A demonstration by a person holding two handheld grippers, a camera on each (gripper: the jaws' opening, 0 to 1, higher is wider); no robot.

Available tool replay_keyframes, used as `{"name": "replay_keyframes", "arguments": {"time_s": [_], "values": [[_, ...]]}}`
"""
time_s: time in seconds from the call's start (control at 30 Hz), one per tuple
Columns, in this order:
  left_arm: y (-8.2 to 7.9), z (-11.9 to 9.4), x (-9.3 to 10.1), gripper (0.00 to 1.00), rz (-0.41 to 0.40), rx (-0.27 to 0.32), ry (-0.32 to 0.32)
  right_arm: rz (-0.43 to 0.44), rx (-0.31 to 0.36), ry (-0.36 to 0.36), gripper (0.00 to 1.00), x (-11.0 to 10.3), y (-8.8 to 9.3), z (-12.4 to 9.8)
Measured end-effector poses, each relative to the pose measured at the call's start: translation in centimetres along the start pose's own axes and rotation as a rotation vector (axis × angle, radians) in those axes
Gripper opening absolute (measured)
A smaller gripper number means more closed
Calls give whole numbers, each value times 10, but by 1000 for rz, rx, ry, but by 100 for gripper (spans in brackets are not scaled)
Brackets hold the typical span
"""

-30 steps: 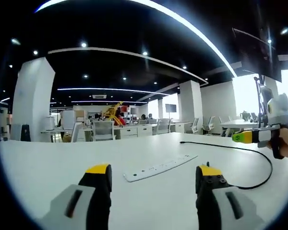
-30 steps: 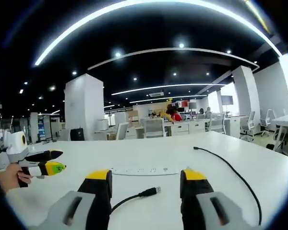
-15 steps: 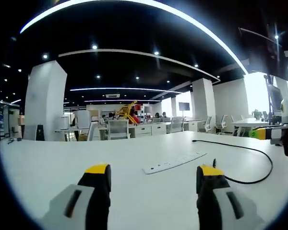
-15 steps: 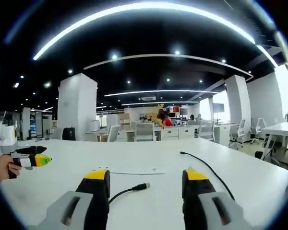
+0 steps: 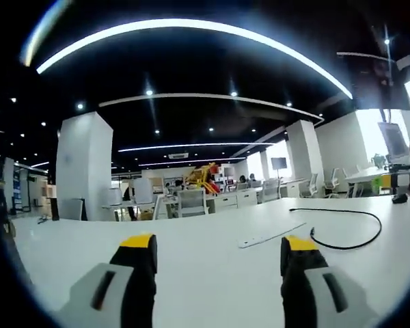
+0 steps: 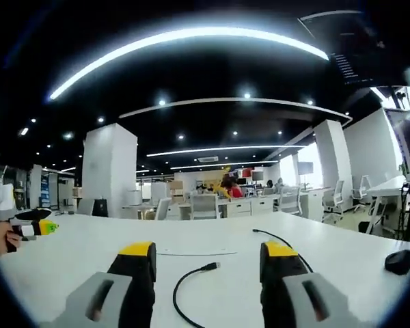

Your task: Locate the USB plug end of the data cable currently connected to the USB port on the desk. Grip the plug, withdraw it from the port, and place it onto the desktop.

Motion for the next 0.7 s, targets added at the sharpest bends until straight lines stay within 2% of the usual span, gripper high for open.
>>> {"name": "replay_keyframes", "arguments": {"time_s": [0.1, 0.27, 0.43, 0.7], "values": [[4, -22, -2, 75, -7, 4, -15, -16, 21, -12, 63, -8, 2, -16], [12, -44, -5, 75, 8, 7, -51, -61, 19, -18, 64, -17, 12, -34], [16, -54, -5, 75, 16, 13, -68, -99, 57, 2, 64, -21, 17, -45], [11, -60, -8, 75, 31, 53, -92, -128, 63, 6, 63, -21, 28, -46]]}}
Point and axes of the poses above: the point that each gripper's makers call its tool centre point, and the gripper's own axes: z roughly forward along the fingers, x roughly to its right, y roughly out of its underside, the point moved 9 cm from there along -z, roughly backward along the fingers, and after that the axes turned 13 degrees about x, right-handed, at the moved point
